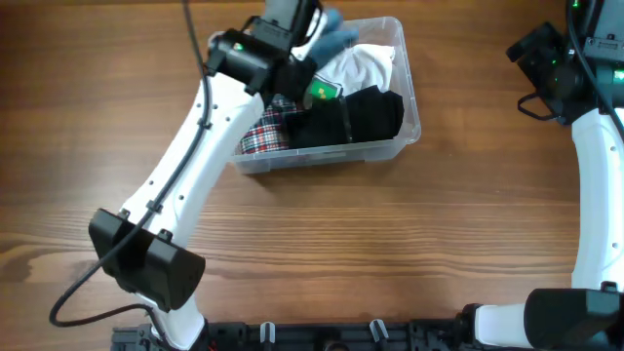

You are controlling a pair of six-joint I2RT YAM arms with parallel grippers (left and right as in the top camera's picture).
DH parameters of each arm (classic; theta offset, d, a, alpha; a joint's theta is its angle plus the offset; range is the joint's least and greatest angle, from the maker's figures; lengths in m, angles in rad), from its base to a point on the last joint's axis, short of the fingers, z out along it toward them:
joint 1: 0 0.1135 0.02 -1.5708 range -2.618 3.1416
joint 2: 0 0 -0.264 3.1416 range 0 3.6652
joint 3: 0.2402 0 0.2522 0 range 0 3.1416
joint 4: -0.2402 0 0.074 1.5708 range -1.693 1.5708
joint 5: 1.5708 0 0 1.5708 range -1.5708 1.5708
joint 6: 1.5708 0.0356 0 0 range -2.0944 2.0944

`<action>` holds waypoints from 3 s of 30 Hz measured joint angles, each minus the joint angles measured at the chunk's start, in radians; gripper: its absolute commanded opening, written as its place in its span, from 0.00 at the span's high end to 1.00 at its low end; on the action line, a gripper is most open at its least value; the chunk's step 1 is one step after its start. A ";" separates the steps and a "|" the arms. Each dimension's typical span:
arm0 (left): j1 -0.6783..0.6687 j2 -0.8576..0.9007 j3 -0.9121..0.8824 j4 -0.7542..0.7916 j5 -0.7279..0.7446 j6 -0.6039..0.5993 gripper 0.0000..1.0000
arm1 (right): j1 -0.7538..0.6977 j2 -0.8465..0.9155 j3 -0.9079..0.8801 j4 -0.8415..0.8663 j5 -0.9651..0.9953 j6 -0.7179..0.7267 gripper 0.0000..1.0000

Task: Pack container
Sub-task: 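Carry the denim cloth into the bin on top of the black cloth, then release the denim cloth and press it down with the left gripper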

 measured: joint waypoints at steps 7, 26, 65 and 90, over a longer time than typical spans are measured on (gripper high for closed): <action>0.011 0.005 0.000 0.034 -0.023 0.438 0.96 | 0.000 0.000 0.000 0.000 0.000 0.000 0.00; 0.054 0.150 0.001 0.173 -0.226 0.496 0.15 | 0.000 0.000 0.000 0.000 0.000 0.000 0.00; 0.162 0.217 0.011 -0.063 0.202 -0.469 0.96 | 0.000 0.000 0.000 0.000 0.000 0.000 0.00; 0.126 0.216 0.027 0.013 0.175 -0.522 0.85 | 0.000 0.000 0.000 0.000 0.000 0.000 0.00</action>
